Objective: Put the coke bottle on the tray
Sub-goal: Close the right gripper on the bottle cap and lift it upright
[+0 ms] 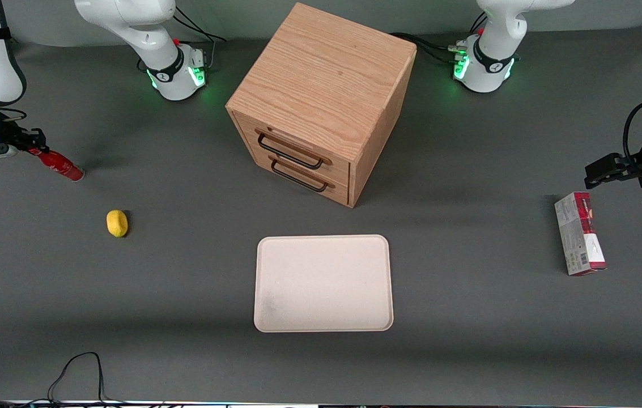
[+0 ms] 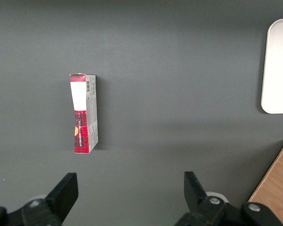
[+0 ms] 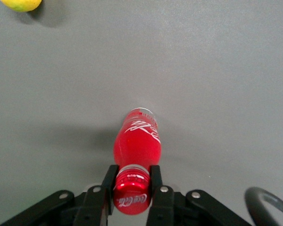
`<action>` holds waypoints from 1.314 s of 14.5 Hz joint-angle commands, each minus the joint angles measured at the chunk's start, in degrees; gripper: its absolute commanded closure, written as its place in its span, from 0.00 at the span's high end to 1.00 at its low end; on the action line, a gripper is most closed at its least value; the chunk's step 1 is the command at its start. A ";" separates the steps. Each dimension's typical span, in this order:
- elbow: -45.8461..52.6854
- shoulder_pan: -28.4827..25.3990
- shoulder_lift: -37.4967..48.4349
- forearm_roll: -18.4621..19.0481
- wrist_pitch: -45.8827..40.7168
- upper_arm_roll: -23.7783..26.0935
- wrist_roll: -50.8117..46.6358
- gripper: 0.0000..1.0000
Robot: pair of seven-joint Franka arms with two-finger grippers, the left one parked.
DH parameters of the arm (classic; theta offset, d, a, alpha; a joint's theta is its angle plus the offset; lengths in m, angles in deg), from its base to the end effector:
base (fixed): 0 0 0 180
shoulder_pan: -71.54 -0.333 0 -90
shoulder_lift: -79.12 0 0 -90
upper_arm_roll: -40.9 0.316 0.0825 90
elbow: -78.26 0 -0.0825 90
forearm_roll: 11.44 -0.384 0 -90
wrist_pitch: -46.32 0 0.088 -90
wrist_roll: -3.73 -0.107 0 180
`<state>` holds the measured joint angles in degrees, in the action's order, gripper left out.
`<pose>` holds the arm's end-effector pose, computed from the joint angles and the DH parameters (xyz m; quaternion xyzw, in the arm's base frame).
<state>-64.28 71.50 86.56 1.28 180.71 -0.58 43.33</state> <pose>0.3425 -0.3028 0.3204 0.9970 0.0662 -0.0368 0.0142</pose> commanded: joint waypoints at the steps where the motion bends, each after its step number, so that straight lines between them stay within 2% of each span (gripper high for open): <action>1: 1.21 -0.57 2.14 0.29 -3.93 0.26 0.93 0.07; 4: 10.84 -4.95 4.17 -2.25 -15.33 0.53 0.48 0.06; 6: 19.71 -6.71 4.17 -6.37 -24.04 0.70 1.18 0.06; 12: 48.29 -17.78 2.15 -7.10 -47.70 1.14 -7.15 0.03; 16: 53.33 -19.47 0.22 -7.88 -50.19 1.23 -8.22 0.02; 19: 59.80 -19.47 -7.49 -13.58 -50.18 4.38 -8.22 0.02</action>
<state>-12.22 51.96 86.82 -8.39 131.78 1.85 35.58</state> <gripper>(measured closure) 0.683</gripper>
